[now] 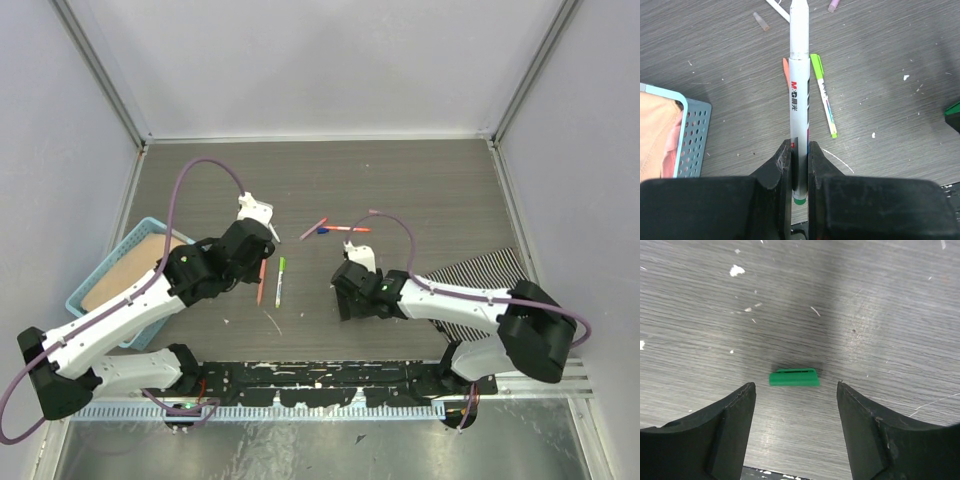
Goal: Insert the pens into the pen caps
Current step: Place the pen cap at the center of the board, then adjust the pen cap at the center of the board.
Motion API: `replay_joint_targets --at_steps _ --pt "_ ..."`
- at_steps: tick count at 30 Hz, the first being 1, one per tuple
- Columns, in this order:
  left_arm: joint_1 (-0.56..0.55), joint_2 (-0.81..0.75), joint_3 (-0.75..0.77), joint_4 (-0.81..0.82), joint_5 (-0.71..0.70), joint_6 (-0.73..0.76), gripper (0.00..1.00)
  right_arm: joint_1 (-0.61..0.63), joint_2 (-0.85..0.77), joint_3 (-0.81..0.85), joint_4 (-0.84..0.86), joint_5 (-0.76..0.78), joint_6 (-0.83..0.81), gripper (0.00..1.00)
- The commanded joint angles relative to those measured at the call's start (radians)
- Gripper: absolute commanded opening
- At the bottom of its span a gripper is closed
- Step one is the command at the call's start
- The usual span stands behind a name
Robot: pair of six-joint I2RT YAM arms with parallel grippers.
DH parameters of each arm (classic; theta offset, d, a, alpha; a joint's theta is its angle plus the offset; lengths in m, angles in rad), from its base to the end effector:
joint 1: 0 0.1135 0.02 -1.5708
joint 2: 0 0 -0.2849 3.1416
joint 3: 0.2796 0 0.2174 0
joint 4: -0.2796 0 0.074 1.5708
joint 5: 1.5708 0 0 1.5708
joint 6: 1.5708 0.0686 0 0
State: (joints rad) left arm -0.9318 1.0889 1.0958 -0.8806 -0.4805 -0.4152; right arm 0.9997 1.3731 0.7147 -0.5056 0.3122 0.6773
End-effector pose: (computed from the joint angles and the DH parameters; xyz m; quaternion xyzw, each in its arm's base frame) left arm 0.1346 -0.1280 0.3240 0.1546 0.9033 -0.0321 0.3988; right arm 0.1373 0.1747 0.1845 -0.1243 0.9600 0.0466 0.2466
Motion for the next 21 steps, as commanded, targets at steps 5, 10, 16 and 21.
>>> replay_joint_targets --at_steps 5,10,16,21 --pt "0.013 0.015 0.039 -0.025 -0.085 0.048 0.00 0.004 -0.124 0.090 -0.083 0.133 0.210 0.71" --pt "0.020 0.018 0.052 -0.041 -0.105 0.082 0.00 0.005 -0.097 0.121 -0.218 0.203 0.557 0.73" --pt "0.026 0.017 0.039 -0.037 -0.115 0.098 0.00 0.019 -0.005 0.149 -0.334 0.187 0.813 0.75" --pt "0.028 0.031 0.031 -0.041 -0.110 0.093 0.00 0.029 0.050 0.144 -0.296 0.177 0.814 0.74"
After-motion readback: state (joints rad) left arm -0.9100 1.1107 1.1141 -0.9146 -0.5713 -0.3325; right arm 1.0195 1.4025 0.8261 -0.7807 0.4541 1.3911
